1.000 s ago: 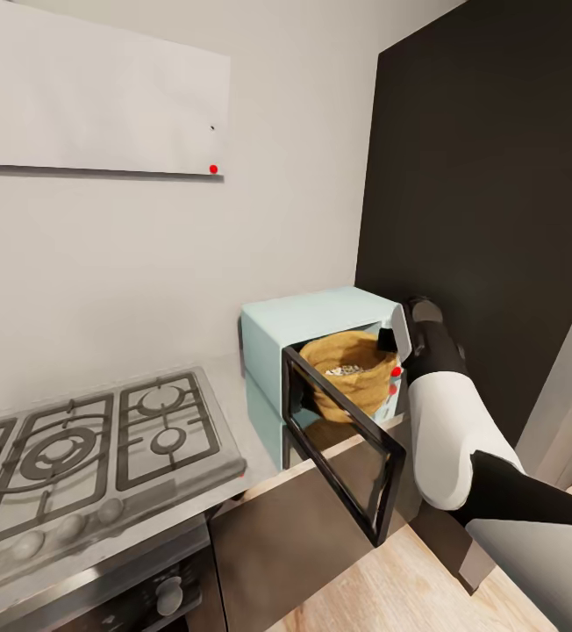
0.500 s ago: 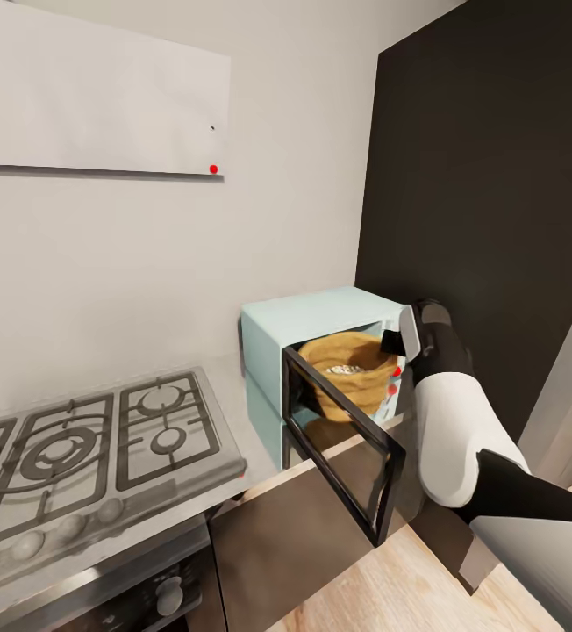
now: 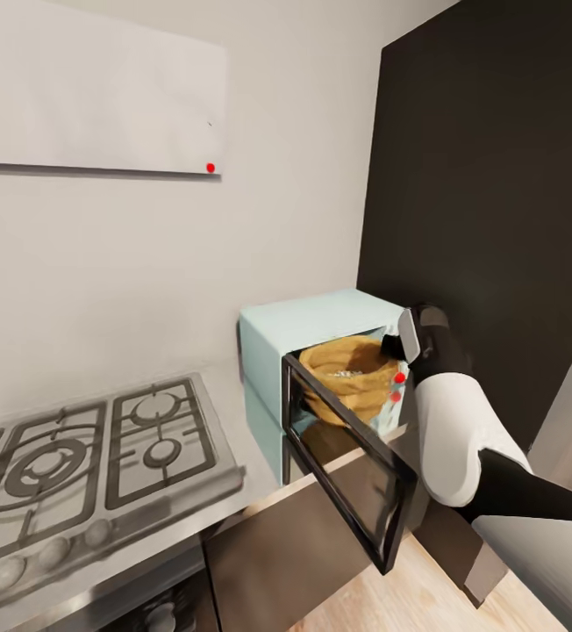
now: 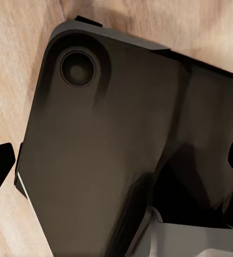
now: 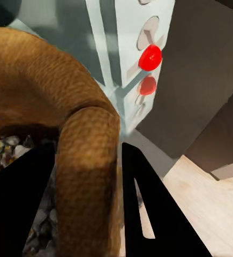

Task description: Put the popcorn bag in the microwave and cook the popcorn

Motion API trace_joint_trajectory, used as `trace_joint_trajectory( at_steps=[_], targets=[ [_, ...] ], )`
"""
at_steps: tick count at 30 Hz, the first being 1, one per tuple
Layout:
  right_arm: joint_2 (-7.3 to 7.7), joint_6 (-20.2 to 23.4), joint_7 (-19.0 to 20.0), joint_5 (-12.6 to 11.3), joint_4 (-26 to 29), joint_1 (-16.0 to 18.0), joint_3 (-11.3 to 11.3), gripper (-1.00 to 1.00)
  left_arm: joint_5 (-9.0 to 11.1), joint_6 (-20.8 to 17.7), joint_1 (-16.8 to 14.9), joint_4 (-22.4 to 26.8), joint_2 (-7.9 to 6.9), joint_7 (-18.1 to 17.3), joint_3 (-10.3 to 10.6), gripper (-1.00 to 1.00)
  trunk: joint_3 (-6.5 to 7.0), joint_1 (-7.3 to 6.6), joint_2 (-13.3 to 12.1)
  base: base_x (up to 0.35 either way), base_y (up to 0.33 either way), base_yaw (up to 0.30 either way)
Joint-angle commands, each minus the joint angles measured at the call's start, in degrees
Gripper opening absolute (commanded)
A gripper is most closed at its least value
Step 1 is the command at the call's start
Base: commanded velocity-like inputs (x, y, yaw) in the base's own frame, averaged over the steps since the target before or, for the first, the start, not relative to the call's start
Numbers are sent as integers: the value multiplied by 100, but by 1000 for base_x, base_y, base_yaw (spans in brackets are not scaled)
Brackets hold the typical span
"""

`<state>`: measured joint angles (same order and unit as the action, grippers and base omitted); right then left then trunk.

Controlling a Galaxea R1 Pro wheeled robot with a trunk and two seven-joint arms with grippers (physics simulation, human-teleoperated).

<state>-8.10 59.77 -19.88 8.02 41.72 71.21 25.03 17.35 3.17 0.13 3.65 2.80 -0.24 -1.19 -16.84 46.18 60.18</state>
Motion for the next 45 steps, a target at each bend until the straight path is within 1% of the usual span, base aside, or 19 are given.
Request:
trace_joint_trajectory(
  at_steps=[1, 3, 8, 11, 16, 38, 45],
  targets=[
    [-8, 23, 29, 62, -74, 7, 28, -100, 24, 8, 0, 7, 1, -3, -9, 100, -6, 3, 4, 156, 0, 0],
    [-5, 23, 28, 73, -130, 7, 30, -100, 25, 8, 3, 9, 1, -3, -10, 100, -6, 3, 4, 66, 0, 0],
    [75, 23, 39, 78, -161, 7, 28, -100, 26, 8, 2, 9, 1, -3, -12, 100, -6, 3, 4, 8, 0, 0],
    [94, 23, 46, 77, -160, 7, 28, -100, 25, 8, 3, 11, 5, -3, -12, 100, -6, 3, 4, 0, 0, 0],
    [97, 23, 76, 56, -160, 7, 28, -100, 25, 8, 0, 12, 9, -3, -12, 100, -6, 3, 4, 91, 0, 0],
    [98, 23, 96, 34, -176, 7, 28, -100, 25, 8, 2, 12, 3, -3, -11, 100, -6, 3, 4, 204, 0, 0],
    [97, 23, 87, 42, -182, 7, 28, -100, 26, 8, 3, 12, 1, -3, -12, 100, -6, 3, 4, 41, 0, 0]
  ],
)
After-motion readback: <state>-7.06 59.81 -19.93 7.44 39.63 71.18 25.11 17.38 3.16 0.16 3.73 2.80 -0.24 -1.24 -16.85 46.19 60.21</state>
